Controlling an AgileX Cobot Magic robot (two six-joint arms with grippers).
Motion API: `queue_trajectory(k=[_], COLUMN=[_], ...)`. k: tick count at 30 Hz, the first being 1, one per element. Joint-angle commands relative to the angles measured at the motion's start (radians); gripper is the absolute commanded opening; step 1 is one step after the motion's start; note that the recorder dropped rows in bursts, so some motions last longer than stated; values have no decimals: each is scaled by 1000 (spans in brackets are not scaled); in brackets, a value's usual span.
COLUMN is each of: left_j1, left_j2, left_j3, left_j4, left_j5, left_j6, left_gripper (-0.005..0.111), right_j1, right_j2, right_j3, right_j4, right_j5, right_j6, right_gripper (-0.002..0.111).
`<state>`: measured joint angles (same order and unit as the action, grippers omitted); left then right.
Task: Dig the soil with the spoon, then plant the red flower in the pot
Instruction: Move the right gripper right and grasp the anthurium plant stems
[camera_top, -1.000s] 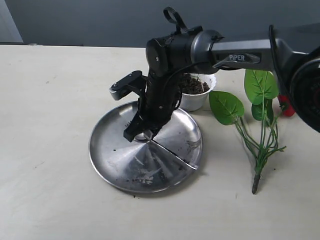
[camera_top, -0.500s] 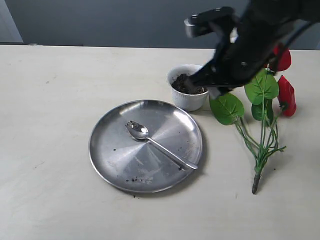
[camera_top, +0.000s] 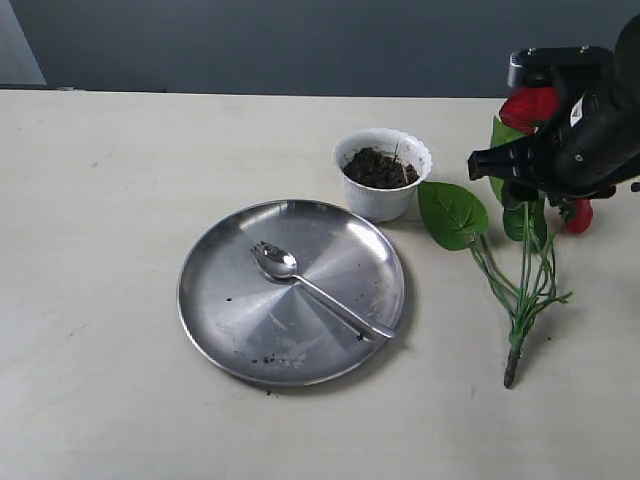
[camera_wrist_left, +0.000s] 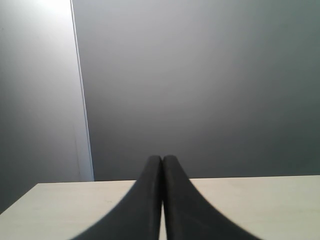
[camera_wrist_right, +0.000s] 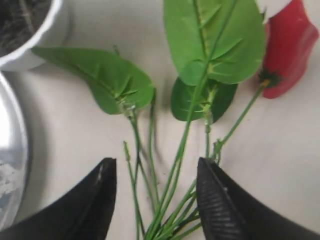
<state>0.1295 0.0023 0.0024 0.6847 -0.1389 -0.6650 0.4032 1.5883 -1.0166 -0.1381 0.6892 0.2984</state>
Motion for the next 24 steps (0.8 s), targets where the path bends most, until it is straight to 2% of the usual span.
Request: queue_trajectory(k=[1, 10, 16, 18, 22, 24], left_j1=[-5, -5, -5, -5, -5, -5], left_j2=[-2, -2, -2, -2, -2, -2], left_j3=[-2, -2, -2, -2, -2, -2], left_j4=[-7, -7, -7, -7, -7, -7], left_j5=[-11, -11, -11, -11, -11, -11], left_j6=[-5, -5, -5, -5, -5, -5], left_gripper=[0, 0, 0, 0, 0, 0], right_j1=[-6, -6, -8, -8, -8, -8], right_j2=[66, 230, 300, 306, 296, 280], right_j3=[4, 4, 4, 4, 4, 4], right_j4=[-164, -170, -232, -242, -278, -286], right_j5=[-15, -130, -141, -140, -126, -114], right_j6=[183, 260, 340, 343, 341, 332], right_gripper=[49, 49, 48, 41, 0, 1])
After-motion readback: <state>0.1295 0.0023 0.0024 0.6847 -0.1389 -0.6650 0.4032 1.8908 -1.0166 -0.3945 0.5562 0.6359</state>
